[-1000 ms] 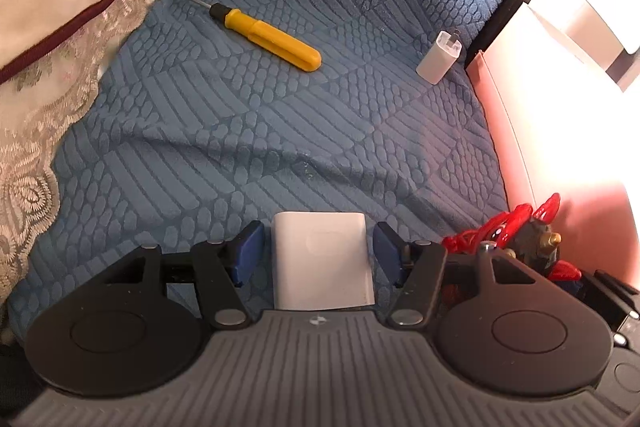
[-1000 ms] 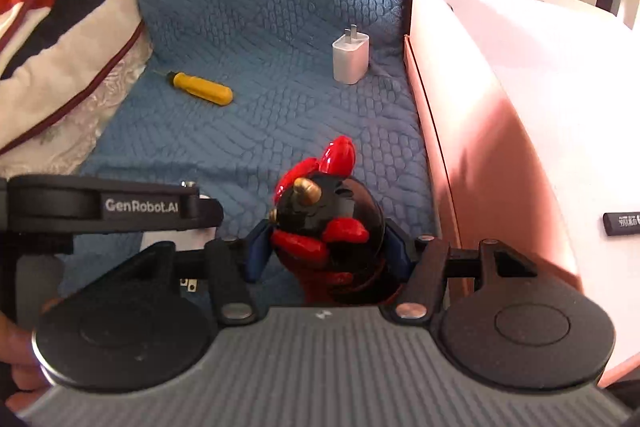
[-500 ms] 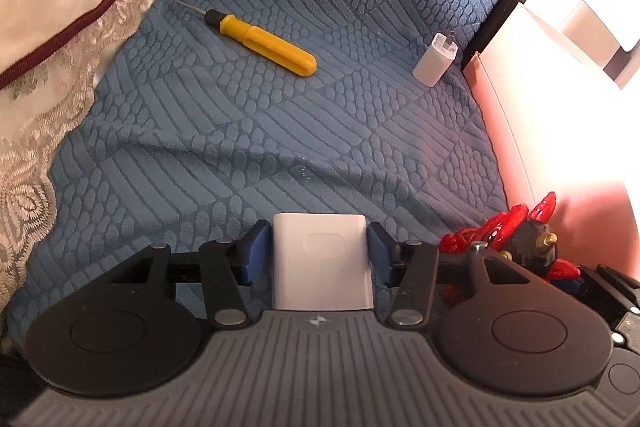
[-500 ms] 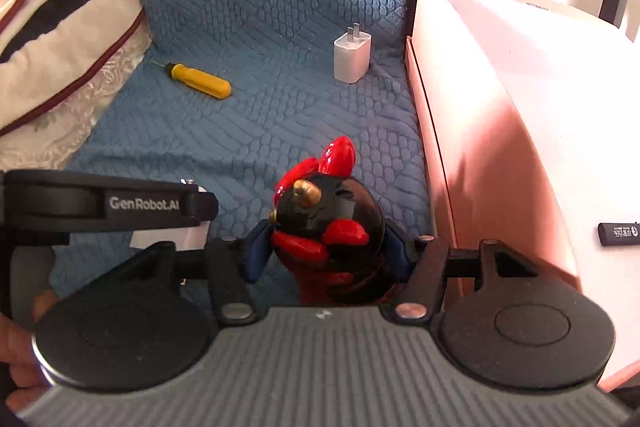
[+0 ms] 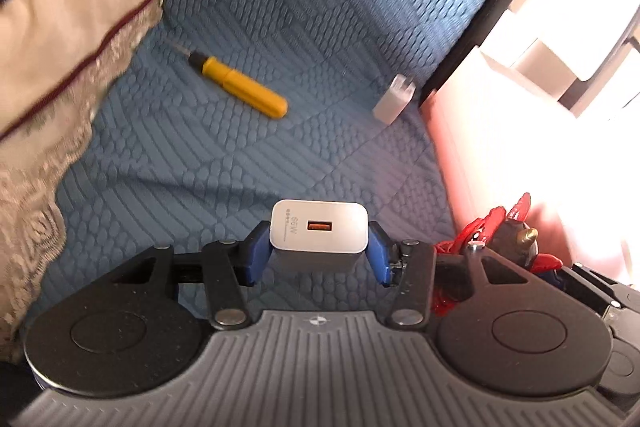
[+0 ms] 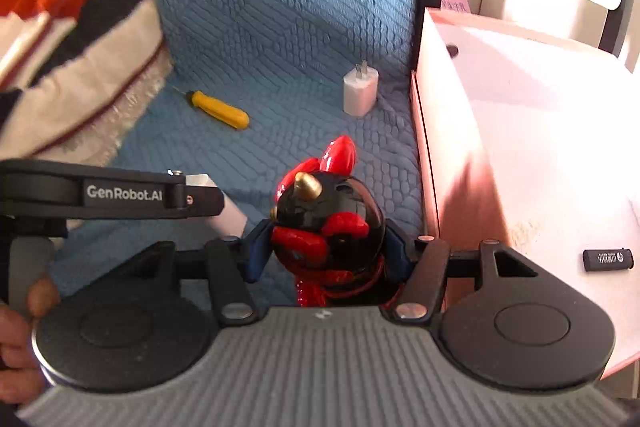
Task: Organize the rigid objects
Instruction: 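Carry the white charger and red figurine with both tools over the pink box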
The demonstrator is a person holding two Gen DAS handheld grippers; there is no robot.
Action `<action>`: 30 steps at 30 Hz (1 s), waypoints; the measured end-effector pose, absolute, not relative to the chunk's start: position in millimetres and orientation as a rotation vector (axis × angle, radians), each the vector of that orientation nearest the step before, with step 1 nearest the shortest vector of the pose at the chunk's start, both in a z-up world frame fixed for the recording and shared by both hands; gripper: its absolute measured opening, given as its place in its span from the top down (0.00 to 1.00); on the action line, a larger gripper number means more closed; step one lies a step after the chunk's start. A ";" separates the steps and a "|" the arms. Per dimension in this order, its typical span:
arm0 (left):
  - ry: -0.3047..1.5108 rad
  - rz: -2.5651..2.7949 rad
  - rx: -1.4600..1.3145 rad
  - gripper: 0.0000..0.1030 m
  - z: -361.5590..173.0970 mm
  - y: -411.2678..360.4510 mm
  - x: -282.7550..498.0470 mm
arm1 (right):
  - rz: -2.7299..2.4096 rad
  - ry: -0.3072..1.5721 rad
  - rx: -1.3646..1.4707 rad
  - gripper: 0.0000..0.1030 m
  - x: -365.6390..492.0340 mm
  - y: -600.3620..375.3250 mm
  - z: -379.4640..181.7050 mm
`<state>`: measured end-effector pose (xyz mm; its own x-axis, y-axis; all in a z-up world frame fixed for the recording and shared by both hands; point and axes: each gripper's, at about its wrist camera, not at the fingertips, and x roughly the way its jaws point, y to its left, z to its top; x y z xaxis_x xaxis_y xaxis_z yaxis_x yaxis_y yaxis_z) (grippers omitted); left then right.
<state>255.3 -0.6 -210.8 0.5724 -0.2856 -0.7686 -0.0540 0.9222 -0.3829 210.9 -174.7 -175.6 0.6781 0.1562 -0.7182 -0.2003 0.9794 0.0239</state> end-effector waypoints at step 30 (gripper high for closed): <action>0.703 -0.308 -0.357 0.45 -69.4 -35.2 244.9 | 0.209 0.594 -0.002 0.40 198.1 -224.5 -43.0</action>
